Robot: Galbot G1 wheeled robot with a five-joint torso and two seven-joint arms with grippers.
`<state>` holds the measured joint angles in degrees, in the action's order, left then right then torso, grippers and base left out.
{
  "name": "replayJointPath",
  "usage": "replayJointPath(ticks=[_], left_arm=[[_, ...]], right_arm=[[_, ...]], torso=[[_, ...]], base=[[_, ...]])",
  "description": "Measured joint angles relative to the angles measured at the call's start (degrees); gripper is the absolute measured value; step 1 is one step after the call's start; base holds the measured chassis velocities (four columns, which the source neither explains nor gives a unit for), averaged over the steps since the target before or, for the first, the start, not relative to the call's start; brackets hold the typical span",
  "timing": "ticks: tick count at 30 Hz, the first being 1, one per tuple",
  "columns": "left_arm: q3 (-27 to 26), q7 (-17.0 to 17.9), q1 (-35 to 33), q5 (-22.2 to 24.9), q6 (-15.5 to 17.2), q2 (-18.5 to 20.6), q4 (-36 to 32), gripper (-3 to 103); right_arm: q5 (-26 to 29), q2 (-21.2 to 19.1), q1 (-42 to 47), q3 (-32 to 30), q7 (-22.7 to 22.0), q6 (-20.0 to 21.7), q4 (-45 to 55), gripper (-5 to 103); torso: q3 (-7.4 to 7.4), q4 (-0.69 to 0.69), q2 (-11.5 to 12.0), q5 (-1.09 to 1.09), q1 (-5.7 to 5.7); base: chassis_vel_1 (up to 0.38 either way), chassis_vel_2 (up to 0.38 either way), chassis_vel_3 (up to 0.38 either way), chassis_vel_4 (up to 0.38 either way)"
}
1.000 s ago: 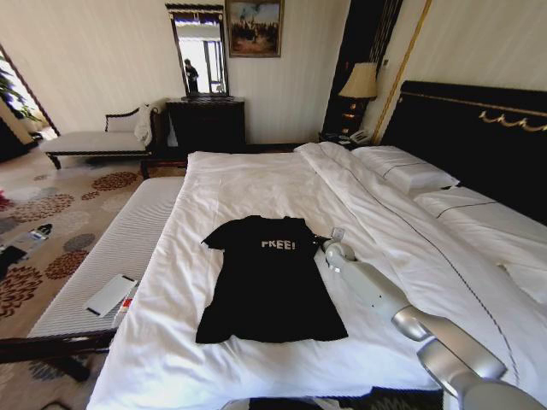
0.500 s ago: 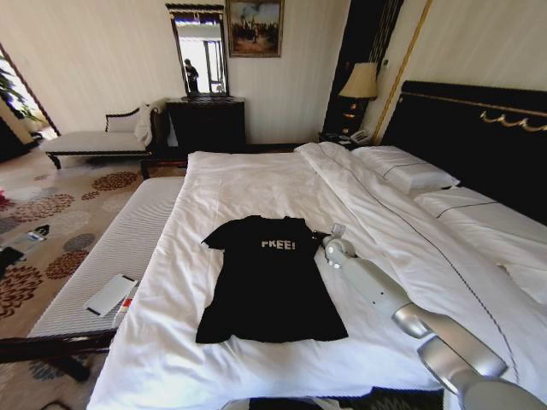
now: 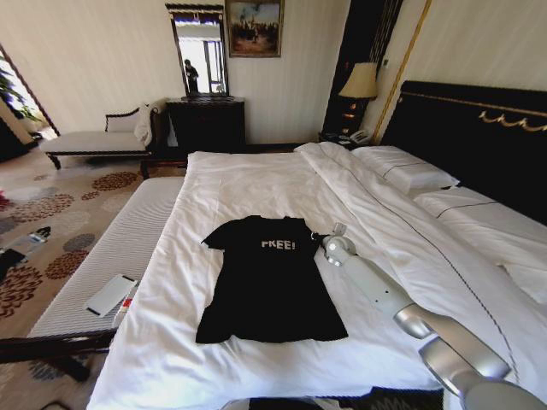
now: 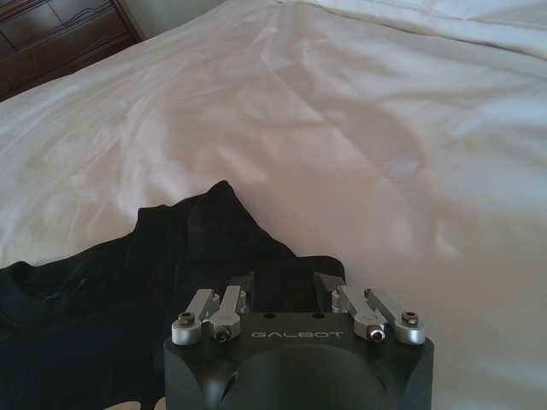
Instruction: Fold the clothes on the bed.
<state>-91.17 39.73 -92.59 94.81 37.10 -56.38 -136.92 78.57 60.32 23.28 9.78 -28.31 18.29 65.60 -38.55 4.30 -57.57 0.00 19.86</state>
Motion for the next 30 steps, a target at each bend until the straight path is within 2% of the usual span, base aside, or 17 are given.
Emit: replayJointPath(ticks=[3, 4, 6, 8, 9, 11, 13, 14, 16, 20, 22, 24, 28, 30], left_arm=[[-0.05, 0.00, -0.03, -0.05, 0.00, -0.02, -0.04, 100], [-0.09, 0.01, -0.09, -0.13, 0.00, -0.05, -0.06, 100], [-0.09, 0.01, -0.15, -0.18, 0.00, -0.07, -0.09, 100], [-0.09, 0.01, -0.20, -0.24, 0.00, -0.13, -0.19, 100], [-0.09, 0.01, -0.20, -0.24, 0.00, -0.13, -0.19, 100], [-0.09, 0.01, -0.25, -0.27, 0.00, -0.18, -0.28, 100], [-0.09, 0.01, -0.31, -0.28, 0.00, -0.20, -0.35, 100], [-0.10, 0.01, -0.40, -0.29, 0.00, -0.21, -0.43, 100], [-0.15, 0.01, -0.55, -0.30, 0.00, -0.20, -0.54, 100], [-0.29, 0.01, -0.70, -0.31, 0.00, -0.20, -0.64, 100], [-0.44, 0.01, -0.81, -0.32, 0.00, -0.16, -0.68, 100], [-0.51, 0.01, -0.85, -0.32, 0.00, -0.10, -0.68, 100], [-0.69, 0.01, -0.89, -0.32, -0.01, 0.09, -0.63, 100], [-0.71, 0.01, -0.90, -0.31, -0.02, 0.12, -0.58, 100]], right_arm=[[1.29, 0.09, 0.00, -0.33, -0.62, 0.54, 0.33, 44], [2.97, 0.20, -0.06, -0.71, -1.44, 1.21, 0.64, 55], [3.82, 0.25, -0.13, -0.90, -1.92, 1.56, 0.78, 55], [4.83, 0.23, -0.30, -1.14, -2.76, 2.25, 1.00, 66], [4.83, 0.23, -0.30, -1.14, -2.76, 2.25, 1.00, 66], [4.94, 0.06, -0.41, -1.15, -3.22, 2.68, 1.04, 77], [4.93, 0.01, -0.45, -1.15, -3.34, 2.77, 1.04, 77], [4.60, -0.02, -0.49, -1.15, -3.56, 2.87, 0.97, 87], [3.34, -0.02, -0.51, -1.13, -3.80, 2.90, 0.54, 97], [2.55, -0.03, -0.51, -1.11, -3.82, 2.90, 0.25, 101], [2.46, -0.04, -0.37, -1.10, -3.81, 2.90, 0.23, 95], [2.47, -0.01, -0.30, -1.10, -3.81, 2.90, 0.23, 95], [2.48, 0.21, -0.15, -1.02, -3.56, 2.92, 0.11, 73], [2.47, 0.26, -0.15, -0.99, -3.49, 2.93, 0.06, 73]], torso=[[0.00, 0.01, 0.00, 0.00, 0.00], [0.00, 0.02, 0.00, 0.00, 0.00], [0.00, 0.01, 0.00, 0.00, 0.00], [0.00, 0.01, 0.00, 0.00, 0.00], [0.00, 0.01, 0.00, 0.00, 0.00], [0.00, 0.01, 0.00, 0.00, 0.00], [0.00, 0.02, 0.00, 0.00, 0.00], [0.00, 0.01, 0.00, 0.00, 0.00], [0.00, 0.01, 0.00, 0.00, 0.00], [0.00, 0.02, 0.00, 0.00, 0.00], [0.00, 0.01, 0.00, 0.00, 0.00], [0.00, 0.01, 0.00, 0.00, 0.00], [0.00, 0.01, 0.00, 0.00, 0.00], [0.00, 0.01, 0.00, 0.00, 0.00]], base=[[0.000, 0.000, 0.000, 0.000], [0.000, 0.000, 0.000, 0.000], [0.000, 0.000, 0.000, 0.000], [0.000, 0.000, 0.000, 0.000], [0.000, 0.000, 0.000, 0.000], [0.000, 0.000, 0.000, 0.000], [0.000, 0.000, 0.000, 0.000], [0.000, 0.000, 0.000, 0.000], [0.000, 0.000, 0.000, 0.000], [0.000, 0.000, 0.000, 0.000], [0.000, 0.000, 0.000, 0.000], [0.000, 0.000, 0.000, 0.000], [0.000, 0.000, 0.000, 0.000], [0.000, 0.000, 0.000, 0.000]])
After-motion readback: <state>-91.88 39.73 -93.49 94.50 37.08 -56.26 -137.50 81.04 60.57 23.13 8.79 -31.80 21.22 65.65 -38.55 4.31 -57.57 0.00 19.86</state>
